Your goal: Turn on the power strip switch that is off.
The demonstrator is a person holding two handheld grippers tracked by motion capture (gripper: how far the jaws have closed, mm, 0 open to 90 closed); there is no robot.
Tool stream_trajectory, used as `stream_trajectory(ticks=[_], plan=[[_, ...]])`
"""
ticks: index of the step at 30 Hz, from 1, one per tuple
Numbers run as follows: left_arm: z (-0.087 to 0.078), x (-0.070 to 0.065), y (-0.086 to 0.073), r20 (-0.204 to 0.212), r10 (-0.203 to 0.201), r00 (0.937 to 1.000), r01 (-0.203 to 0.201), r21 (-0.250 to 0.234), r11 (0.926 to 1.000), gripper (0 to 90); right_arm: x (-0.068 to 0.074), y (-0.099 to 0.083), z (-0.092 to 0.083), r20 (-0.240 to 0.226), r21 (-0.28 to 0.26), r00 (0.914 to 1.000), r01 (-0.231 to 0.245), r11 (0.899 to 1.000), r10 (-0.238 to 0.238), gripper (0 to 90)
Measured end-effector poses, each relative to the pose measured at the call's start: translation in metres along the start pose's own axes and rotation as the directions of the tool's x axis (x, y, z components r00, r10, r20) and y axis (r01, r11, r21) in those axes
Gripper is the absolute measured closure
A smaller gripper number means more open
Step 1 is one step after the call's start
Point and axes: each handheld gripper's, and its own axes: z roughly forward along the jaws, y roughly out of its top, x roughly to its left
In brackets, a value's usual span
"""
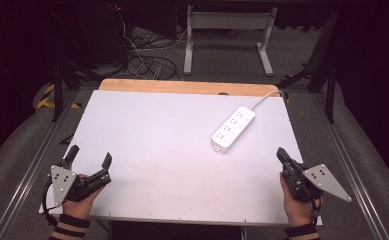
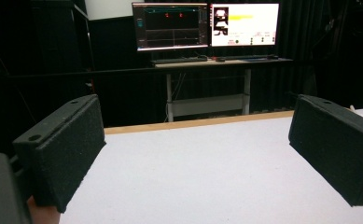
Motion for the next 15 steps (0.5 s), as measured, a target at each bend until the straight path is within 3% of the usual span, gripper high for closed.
stream_trajectory(ticks=[3,8,15], plan=[[0.001,0.000,-0.001,0.002,0.000,1.0000,0.000,0.001,1.0000,4.2,-0.002,0.018,0.001,-0.033,0.015,0.9994,-0.011,1.000,0.011,90.0],[0.002,-0.001,-0.001,0.000,0.008,1.0000,-0.008,0.004,1.0000,4.3,0.000,0.052,0.010,-0.041,0.066,0.9984,-0.037,0.997,0.040,90.0],[0.003,-0.004,0.000,-0.002,0.026,0.9997,-0.026,0.003,0.9996,4.4,-0.002,0.091,0.041,-0.051,0.224,0.9984,-0.013,0.974,0.025,90.0]])
